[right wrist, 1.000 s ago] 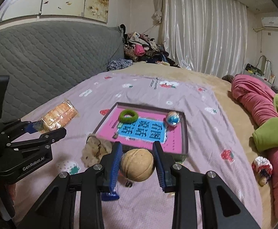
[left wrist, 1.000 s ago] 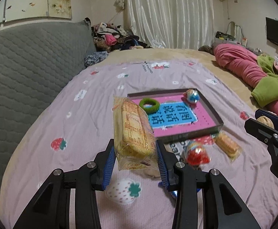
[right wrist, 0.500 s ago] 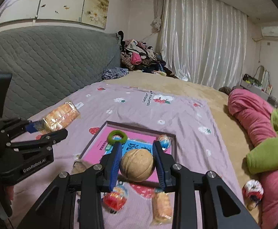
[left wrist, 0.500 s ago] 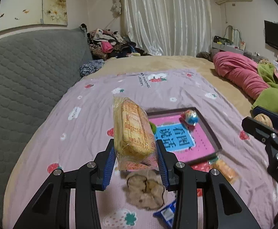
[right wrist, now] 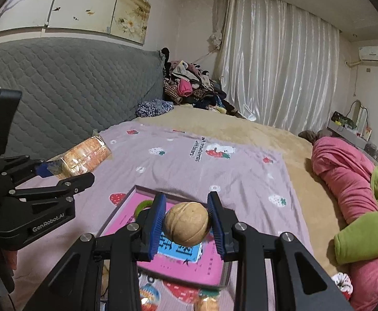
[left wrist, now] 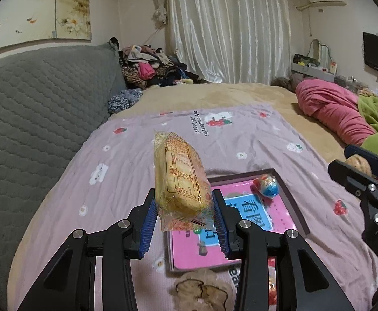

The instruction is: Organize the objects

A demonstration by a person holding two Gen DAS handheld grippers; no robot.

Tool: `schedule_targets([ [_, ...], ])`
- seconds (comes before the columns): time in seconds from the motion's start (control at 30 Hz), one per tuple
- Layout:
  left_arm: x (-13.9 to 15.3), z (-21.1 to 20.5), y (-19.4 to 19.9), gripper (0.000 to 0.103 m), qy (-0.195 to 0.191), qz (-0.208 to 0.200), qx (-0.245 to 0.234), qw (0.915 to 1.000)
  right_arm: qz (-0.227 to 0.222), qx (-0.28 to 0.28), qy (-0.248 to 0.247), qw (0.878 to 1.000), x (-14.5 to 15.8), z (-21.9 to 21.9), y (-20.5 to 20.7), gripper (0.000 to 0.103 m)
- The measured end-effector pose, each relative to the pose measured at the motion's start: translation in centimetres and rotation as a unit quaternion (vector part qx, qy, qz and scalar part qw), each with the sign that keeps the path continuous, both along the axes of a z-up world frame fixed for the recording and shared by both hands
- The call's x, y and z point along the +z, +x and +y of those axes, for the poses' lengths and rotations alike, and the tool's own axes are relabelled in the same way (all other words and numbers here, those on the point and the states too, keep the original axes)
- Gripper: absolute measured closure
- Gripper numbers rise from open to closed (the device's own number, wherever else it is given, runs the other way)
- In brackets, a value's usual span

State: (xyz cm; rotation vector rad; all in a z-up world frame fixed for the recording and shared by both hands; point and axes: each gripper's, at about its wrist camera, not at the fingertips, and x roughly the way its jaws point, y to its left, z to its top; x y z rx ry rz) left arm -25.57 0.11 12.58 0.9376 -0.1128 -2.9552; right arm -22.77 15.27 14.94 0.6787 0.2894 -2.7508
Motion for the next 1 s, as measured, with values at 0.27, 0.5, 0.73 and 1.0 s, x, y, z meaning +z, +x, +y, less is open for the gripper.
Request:
schedule_targets([
  [0.27,-2.4,0.0,-2.6,0.061,0.004,-0.016,0.008,0.9998,-0.012,0.005,-0.01,1.0,-2.0,-0.1,-2.6,0.069],
  [0.5,-5.3,0.4,-4.4,0.061,0.008,-0.038,0.004,0.9992,-0.041,0.001,-0.002,0.999,-5.5,-0.2,-5.0,0.069],
  [0.73,-8.0,0.9,-6.5,0.061,0.009,-0.068,0.004,0.9976,-0.059,-0.007,-0.012,0.998,-7.8,0.9,-6.8,0.069],
  [1.0,-11.2,0.9,-8.7,0.061,0.011,-0.08,0.007,0.9967,-0.083,-0.013,-0.001,0.997,-11.0,1.7,-9.1,0.069],
])
